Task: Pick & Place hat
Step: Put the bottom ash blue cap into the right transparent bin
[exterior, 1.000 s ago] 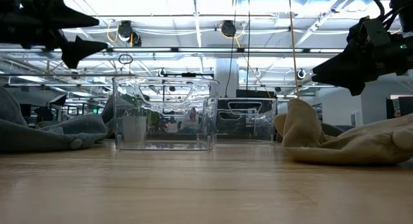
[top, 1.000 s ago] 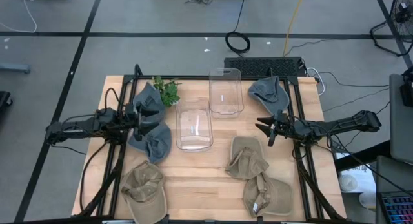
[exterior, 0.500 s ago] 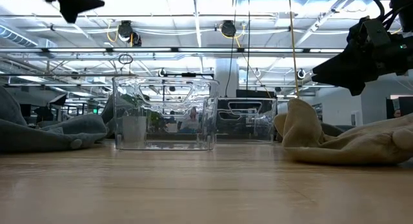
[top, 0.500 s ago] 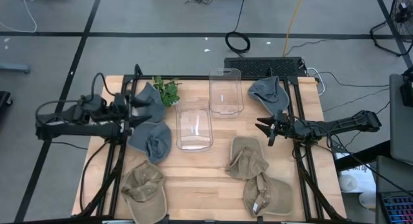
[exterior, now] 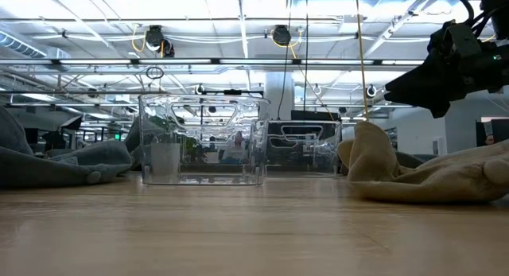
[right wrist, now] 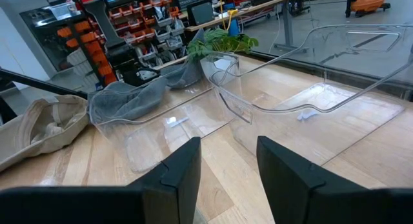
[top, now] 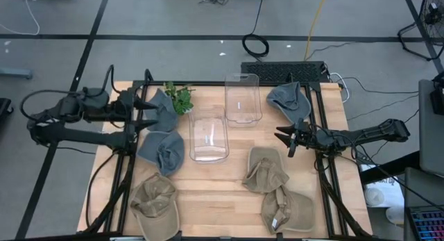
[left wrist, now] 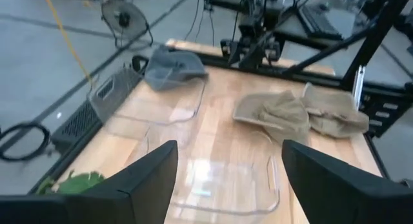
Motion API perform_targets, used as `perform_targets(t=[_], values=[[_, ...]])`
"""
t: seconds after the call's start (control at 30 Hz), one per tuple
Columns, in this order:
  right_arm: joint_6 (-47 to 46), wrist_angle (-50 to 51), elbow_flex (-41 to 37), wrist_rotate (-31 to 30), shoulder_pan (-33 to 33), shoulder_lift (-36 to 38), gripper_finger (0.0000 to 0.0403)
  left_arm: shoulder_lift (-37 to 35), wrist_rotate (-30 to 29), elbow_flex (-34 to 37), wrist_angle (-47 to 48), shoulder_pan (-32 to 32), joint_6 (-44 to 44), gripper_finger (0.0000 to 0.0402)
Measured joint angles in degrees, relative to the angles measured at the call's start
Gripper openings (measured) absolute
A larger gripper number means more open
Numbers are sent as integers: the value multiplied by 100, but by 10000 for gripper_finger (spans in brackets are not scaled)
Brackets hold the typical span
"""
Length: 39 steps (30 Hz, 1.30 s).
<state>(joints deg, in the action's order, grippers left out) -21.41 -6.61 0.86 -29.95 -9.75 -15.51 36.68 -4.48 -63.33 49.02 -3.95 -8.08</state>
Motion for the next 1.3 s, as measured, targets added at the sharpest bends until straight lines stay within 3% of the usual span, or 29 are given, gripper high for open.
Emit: perform_targets(t=[0.23, 0.53, 0.73, 1.0, 1.3], values=[[0, -1, -1, 0, 1, 0, 141, 781, 15, -1103, 1127, 237, -171, 276], [0, -1, -1, 1, -1, 0, 141, 1459, 20, -2010, 2019, 498, -292, 275], [0, -2, 0, 0, 0, 0, 141, 1740, 508, -2483, 2530, 694, -415, 279], [0, -1, -1, 0, 0, 1, 141, 2011, 942, -2730, 3446, 932, -788, 274], [0, -2, 0, 0, 1, 0, 141, 2296, 967, -2714, 4105, 973, -902, 254]])
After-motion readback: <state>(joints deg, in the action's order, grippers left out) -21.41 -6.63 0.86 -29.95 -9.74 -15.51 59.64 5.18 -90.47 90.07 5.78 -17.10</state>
